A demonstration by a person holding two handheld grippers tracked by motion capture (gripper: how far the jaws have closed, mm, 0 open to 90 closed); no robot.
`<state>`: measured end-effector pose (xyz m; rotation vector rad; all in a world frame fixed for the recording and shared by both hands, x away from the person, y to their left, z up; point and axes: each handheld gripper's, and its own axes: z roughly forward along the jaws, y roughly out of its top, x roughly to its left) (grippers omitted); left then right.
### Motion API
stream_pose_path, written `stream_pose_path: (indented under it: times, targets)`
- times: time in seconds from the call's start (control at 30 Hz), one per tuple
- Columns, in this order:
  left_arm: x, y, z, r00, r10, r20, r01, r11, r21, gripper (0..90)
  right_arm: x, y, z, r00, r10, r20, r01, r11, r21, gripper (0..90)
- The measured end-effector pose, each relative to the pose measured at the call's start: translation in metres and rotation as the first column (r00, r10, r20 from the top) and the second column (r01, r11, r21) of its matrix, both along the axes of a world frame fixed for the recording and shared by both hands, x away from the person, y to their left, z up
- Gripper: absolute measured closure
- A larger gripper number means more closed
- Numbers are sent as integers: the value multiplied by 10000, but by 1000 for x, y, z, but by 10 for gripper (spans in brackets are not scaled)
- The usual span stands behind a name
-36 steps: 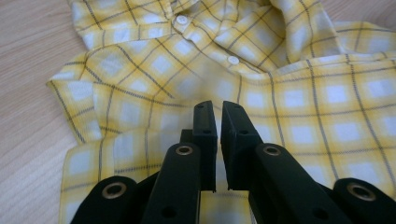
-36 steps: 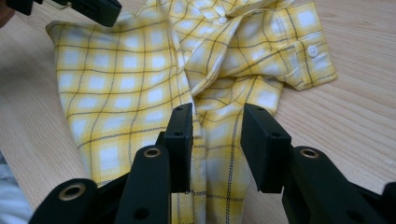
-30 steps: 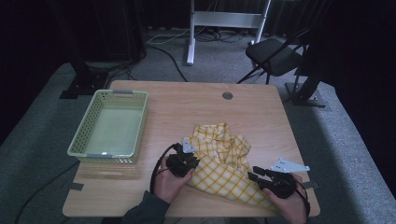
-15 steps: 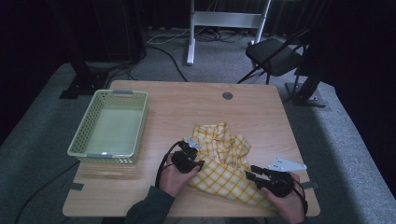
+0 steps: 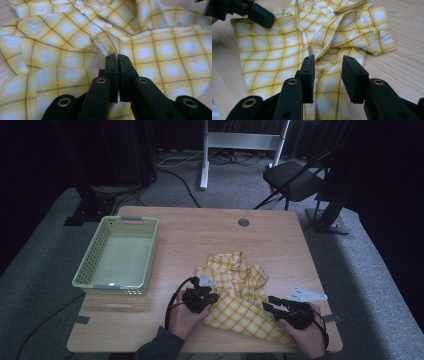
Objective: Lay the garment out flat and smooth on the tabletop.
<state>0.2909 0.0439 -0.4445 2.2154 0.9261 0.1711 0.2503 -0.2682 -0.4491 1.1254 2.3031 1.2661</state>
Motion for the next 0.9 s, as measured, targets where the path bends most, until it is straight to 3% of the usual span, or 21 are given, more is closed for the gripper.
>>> stream_pose_path:
  times: [0.37, 0.73, 0.9]
  targets:
    - [-9, 8, -10, 9999, 29, -104, -26, 9995, 301, 884, 7, 9, -4, 9999, -2, -123, -2, 9993, -384, 648]
    - [-18, 20, -12, 9994, 28, -359, -32, 9999, -113, 882, 14, 18, -17, 9984, 150, -542, -181, 9982, -571, 644]
    - [-25, 27, -12, 9988, 44, -479, -49, 9999, -101, 881, 16, 17, -22, 9972, 106, -742, -159, 9973, -712, 647]
